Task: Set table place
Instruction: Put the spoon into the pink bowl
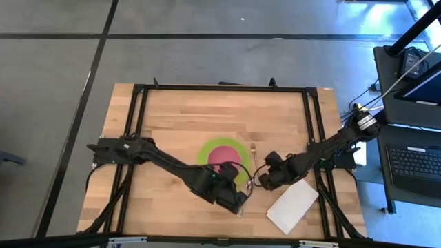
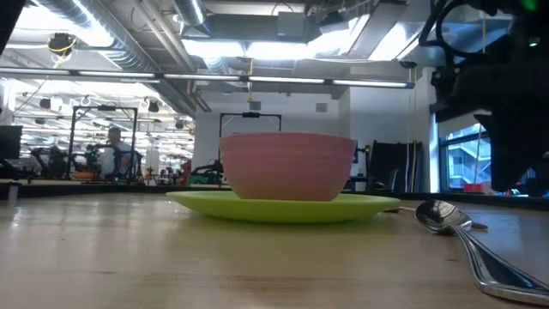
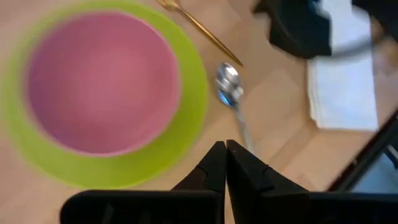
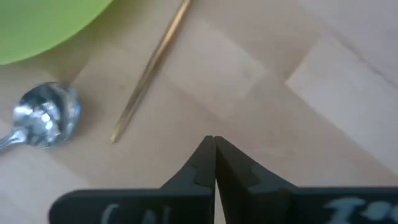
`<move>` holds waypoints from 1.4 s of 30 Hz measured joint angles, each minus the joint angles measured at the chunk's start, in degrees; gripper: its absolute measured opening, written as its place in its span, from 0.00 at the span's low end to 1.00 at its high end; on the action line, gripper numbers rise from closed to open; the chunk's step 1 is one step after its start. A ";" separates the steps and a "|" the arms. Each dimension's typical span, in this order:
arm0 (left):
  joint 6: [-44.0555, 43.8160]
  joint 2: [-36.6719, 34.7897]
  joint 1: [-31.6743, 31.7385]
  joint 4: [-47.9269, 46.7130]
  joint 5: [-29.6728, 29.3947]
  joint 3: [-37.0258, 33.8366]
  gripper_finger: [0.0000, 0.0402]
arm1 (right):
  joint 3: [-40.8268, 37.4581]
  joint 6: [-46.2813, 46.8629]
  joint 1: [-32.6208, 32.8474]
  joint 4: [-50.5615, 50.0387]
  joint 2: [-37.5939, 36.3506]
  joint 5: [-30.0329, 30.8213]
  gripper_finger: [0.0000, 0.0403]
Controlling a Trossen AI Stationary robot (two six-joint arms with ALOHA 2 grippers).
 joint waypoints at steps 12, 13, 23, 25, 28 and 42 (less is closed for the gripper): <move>6.47 9.26 -0.88 10.77 8.63 0.02 0.10 | 12.02 10.12 -0.23 -30.97 -9.70 0.23 0.05; 7.25 9.97 -0.91 12.52 8.65 0.02 0.11 | 13.90 10.34 -0.12 -33.28 -10.50 1.05 0.06; 9.33 16.06 0.51 24.72 12.26 0.02 0.26 | 28.46 7.36 0.35 -37.34 -14.53 17.22 0.04; 8.69 16.62 0.74 23.47 12.14 0.02 0.27 | 29.47 5.48 0.40 -37.28 -14.44 17.53 0.03; 6.91 17.76 0.73 22.46 10.53 0.02 0.28 | 29.49 3.76 0.40 -37.80 -14.34 17.57 0.02; -1.03 18.59 0.24 19.11 5.34 -0.22 0.28 | 29.47 2.36 0.40 -44.27 -14.33 16.75 0.04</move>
